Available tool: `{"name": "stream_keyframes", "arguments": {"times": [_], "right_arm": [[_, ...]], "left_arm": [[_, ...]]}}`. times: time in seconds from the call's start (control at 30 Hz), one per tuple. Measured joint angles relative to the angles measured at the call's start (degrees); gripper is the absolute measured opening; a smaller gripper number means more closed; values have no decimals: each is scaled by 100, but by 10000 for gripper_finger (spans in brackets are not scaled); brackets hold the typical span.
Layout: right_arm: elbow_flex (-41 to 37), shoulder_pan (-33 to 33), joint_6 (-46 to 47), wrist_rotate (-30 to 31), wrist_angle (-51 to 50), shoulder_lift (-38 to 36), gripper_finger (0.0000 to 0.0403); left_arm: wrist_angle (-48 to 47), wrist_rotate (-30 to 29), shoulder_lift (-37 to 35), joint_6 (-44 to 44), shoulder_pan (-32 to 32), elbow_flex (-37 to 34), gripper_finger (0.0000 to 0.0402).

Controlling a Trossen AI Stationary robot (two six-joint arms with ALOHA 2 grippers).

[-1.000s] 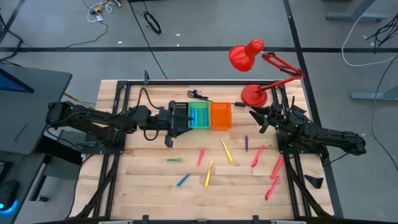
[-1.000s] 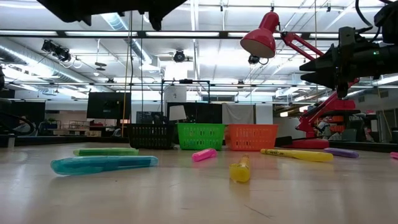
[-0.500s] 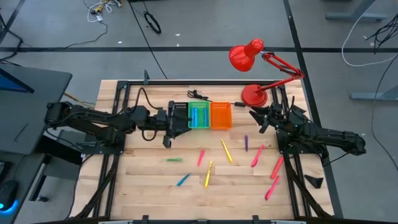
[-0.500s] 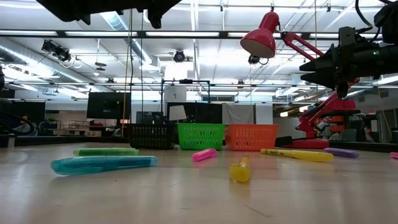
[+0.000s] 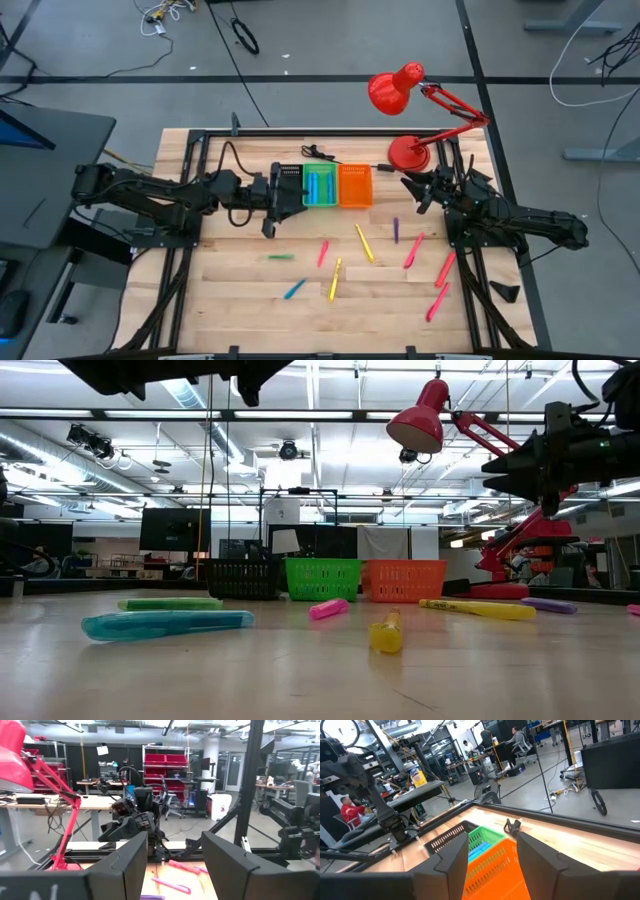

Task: Pick & Place Markers
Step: Put the large red highlighter pen into the green bin

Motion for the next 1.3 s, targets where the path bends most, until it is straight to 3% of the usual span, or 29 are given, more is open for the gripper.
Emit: {"name": "stream_keyframes", "arguments": {"times": [0.23, 0.63, 0.87, 1.3], "right_arm": [[136, 4, -7, -895, 265, 58, 170], [2799, 2, -1027, -693, -2542, 1400, 165], [3783, 2, -1350, -846, -4145, 2184, 165], [4434, 17, -2193, -2882, -6252, 3178, 165]], "left_arm": [[0, -264, 4, 2, 0, 0, 193], [-9, -275, 4, 7, 0, 0, 193], [-7, -274, 4, 7, 0, 0, 193], [-9, -274, 4, 4, 0, 2, 193]]}}
